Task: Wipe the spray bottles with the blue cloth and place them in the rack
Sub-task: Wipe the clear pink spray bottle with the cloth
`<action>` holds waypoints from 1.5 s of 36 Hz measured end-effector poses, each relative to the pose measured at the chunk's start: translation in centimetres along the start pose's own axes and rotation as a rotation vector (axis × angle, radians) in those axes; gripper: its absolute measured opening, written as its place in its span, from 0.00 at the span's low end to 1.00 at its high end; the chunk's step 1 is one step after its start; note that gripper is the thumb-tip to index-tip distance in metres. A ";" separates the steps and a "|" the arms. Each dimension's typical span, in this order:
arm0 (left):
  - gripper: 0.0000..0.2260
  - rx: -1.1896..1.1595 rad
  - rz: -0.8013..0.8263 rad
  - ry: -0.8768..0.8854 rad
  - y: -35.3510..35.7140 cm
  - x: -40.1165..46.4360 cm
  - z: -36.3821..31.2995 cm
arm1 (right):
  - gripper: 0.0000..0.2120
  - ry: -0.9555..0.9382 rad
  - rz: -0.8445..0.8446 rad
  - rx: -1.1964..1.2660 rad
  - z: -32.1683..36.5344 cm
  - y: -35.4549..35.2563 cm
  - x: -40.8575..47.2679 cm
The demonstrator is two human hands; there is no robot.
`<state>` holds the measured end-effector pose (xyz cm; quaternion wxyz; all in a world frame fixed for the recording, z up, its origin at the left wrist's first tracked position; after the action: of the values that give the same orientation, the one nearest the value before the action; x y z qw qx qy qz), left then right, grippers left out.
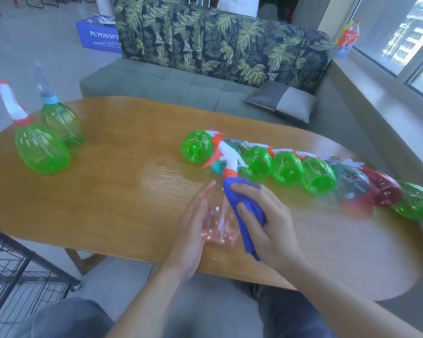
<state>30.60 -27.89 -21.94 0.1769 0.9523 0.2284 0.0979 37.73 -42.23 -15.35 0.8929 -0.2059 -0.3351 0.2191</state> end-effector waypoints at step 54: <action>0.31 0.002 0.001 0.019 0.3 -0.5 -0.2 | 0.15 0.093 -0.143 -0.153 -0.1 -2.9 7.2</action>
<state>30.24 -28.33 -21.69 0.1738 0.9516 0.2298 0.1067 43.42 -40.79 -10.28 0.9025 -0.2590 -0.3228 0.1190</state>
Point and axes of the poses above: each hand's wrist, its own x-axis towards the middle knuckle, its own y-axis out of the palm, z = x × y, the point moved 2 cm from there along x, towards the middle knuckle, and after that the axes turned 6 degrees about y, right-handed, at the moved point
